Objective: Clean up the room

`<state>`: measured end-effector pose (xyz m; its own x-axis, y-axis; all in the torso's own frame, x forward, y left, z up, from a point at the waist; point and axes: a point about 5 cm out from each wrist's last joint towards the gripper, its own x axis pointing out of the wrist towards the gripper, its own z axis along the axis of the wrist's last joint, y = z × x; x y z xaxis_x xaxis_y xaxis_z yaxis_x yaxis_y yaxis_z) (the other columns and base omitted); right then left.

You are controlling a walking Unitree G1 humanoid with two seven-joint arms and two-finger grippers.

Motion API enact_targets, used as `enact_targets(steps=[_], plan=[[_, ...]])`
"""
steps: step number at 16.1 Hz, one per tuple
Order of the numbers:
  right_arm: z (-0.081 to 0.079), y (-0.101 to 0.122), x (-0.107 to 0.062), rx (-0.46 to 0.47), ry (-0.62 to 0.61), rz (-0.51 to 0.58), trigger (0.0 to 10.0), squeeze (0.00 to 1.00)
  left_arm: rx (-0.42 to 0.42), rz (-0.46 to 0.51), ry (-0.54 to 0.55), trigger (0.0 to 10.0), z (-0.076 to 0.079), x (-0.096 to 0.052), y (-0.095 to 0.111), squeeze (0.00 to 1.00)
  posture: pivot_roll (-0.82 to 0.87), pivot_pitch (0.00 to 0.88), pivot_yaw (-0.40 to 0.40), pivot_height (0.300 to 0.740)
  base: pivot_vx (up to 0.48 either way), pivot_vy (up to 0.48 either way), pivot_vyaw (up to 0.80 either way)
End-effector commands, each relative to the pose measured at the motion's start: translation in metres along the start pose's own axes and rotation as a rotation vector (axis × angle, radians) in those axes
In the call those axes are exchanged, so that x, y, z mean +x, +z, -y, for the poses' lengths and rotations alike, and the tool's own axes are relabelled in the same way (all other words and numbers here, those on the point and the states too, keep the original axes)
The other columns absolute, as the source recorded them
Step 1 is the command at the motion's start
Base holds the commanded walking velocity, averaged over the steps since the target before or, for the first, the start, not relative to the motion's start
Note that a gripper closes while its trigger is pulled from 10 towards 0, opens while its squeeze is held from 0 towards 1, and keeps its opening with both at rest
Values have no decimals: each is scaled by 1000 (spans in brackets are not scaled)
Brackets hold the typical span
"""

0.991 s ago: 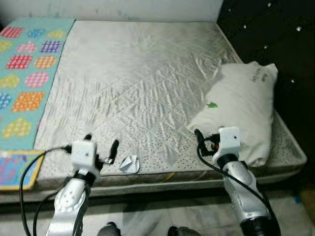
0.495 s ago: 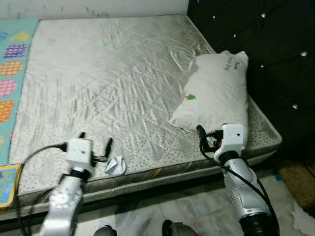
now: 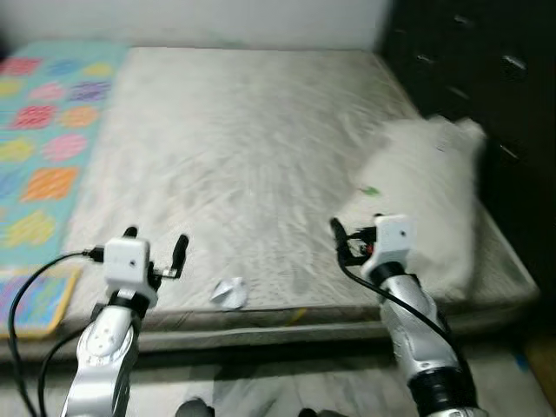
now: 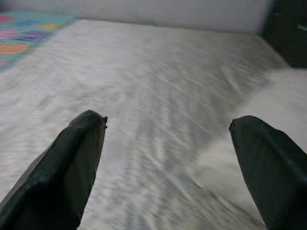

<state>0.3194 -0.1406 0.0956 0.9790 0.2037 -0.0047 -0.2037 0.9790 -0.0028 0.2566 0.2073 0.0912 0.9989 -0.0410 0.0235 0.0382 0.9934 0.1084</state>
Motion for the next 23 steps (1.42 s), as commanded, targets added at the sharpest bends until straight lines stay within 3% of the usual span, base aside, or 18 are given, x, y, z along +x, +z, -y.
enact_targets(steps=[1, 5, 9, 11, 12, 13, 16, 19, 21, 22, 23], plan=[[2, -3, -1, -2, -5, -9, 10000, 0, -5, -2, 7, 10000, -2, -5, 0, 0, 158, 90, -55, 740, 0, 0, 619], [12, -6, -4, 0, -42, -23, 10000, 0, -17, -15, 36, 10000, -10, -8, -4, 0, 152, 84, -70, 740, 0, 0, 400], [15, -5, -9, 20, -76, -5, 10000, 0, -32, -13, 24, 10000, -4, -7, -4, 0, 117, 91, -61, 740, 0, 0, 0], [33, -11, -33, 6, -118, -23, 10000, 0, -49, -57, 16, 10000, -3, -24, -15, 0, 99, 109, -67, 740, 0, 0, 0], [35, -11, -36, 8, -123, -27, 10000, 0, -51, -66, 15, 10000, -3, -28, -17, 0, 94, 112, -68, 740, 0, 0, 0], [40, -10, -52, -22, -116, -36, 10000, 0, -57, -101, 31, 10000, -4, -44, -25, 0, 74, 122, -75, 740, 0, 0, 0], [50, -16, -85, -72, -99, -103, 10000, 0, -92, -121, 101, 10000, -10, -65, -24, 0, 76, 139, -86, 740, 0, 0, 0], [47, -9, -80, -92, -61, -93, 10000, 0, -2, -54, 77, 10000, -19, -56, -4, 0, 70, 153, -86, 740, 0, 0, 0], [43, -3, -75, -89, -52, -85, 10000, 0, 4, -40, 77, 10000, -23, -48, 7, 0, 71, 154, -86, 740, 0, 0, 0], [41, -1, -72, -97, -33, -82, 10000, 0, -49, -49, -11, 10000, -14, -49, 16, 0, 84, 160, -112, 740, 0, 0, 0], [40, 0, -71, -95, -29, -83, 10000, 0, -43, -52, -64, 10000, -8, -50, 19, 0, 89, 161, -118, 740, 0, 0, 0]])
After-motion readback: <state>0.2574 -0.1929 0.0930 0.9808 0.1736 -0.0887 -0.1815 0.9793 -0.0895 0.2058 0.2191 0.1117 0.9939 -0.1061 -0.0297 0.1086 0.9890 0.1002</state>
